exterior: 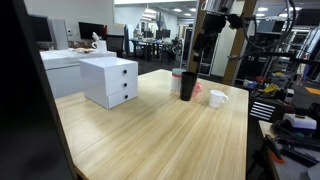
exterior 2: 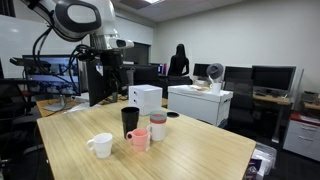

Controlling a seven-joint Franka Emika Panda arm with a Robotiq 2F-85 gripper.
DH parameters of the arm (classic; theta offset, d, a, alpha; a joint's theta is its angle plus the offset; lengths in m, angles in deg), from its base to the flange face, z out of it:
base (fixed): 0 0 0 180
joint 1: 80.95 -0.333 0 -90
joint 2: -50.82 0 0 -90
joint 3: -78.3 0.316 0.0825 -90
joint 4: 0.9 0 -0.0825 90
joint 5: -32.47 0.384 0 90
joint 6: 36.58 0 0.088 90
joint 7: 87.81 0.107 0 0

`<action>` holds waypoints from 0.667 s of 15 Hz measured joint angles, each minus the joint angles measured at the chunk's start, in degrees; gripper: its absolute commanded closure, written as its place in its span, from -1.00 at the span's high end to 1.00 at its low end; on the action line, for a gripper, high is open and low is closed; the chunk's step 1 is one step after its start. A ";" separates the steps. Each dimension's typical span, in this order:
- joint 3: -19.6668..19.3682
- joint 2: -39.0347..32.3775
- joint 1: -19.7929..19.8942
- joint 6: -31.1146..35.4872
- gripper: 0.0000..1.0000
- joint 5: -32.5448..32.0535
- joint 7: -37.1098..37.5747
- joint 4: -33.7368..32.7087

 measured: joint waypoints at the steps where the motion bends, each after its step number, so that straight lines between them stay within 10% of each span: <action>1: -0.21 -0.36 0.02 0.36 1.00 0.33 -0.10 -0.14; 10: -1.51 -3.56 0.10 2.05 1.00 6.29 -4.93 -1.37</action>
